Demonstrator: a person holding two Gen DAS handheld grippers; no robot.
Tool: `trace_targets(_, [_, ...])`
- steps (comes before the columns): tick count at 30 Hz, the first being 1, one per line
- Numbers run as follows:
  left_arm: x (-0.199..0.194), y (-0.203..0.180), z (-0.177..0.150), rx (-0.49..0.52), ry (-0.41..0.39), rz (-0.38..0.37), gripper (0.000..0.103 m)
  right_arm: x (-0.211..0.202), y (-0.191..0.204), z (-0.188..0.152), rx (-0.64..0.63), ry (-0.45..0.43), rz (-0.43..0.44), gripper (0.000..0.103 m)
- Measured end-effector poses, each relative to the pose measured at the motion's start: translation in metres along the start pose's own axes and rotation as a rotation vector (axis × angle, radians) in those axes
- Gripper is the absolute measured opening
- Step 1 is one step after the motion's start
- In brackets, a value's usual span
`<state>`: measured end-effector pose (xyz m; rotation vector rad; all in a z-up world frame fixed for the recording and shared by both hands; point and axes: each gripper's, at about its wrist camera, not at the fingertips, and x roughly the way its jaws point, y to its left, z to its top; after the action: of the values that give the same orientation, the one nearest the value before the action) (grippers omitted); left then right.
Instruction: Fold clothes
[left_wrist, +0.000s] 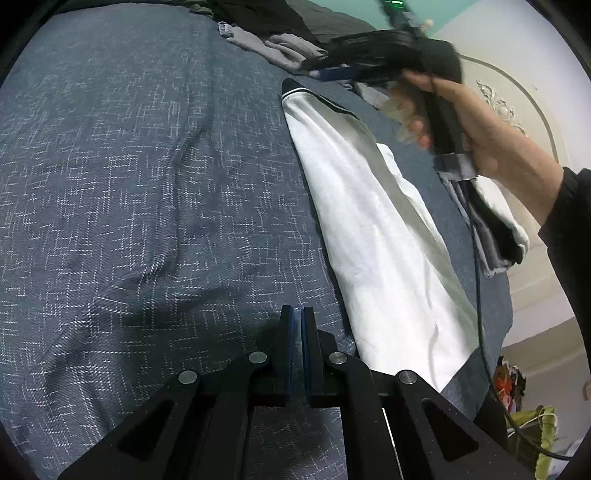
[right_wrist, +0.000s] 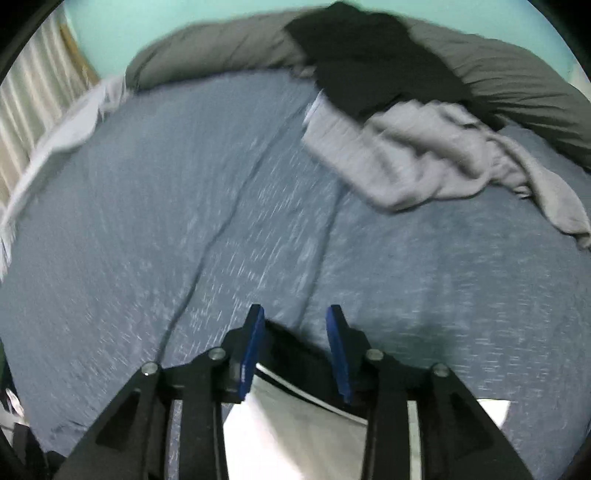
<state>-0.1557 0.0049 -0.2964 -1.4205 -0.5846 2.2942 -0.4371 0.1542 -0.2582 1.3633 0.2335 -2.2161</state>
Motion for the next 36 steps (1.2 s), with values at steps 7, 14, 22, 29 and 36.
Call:
trace_targets(7, [0.002, -0.005, -0.003, 0.013, 0.001, -0.005, 0.004, -0.040, -0.050, -0.026, 0.072, -0.042, 0.008, 0.040])
trace_targets(14, [0.008, 0.000, -0.002, 0.023, 0.002, -0.004, 0.004, -0.038, -0.080, -0.080, 0.108, 0.014, 0.017, 0.040])
trace_targets(22, [0.014, 0.003, 0.000, 0.021, 0.008, 0.003, 0.005, -0.022, -0.085, -0.108, 0.085, 0.047, 0.023, 0.033])
trace_targets(29, [0.009, 0.004, -0.004, 0.022, 0.010, 0.006, 0.005, -0.016, -0.077, -0.115, 0.013, 0.052, -0.002, 0.001])
trace_targets(36, [0.011, 0.007, -0.002, 0.020, 0.012, 0.007, 0.005, -0.021, -0.067, -0.108, -0.030, 0.018, -0.020, 0.000])
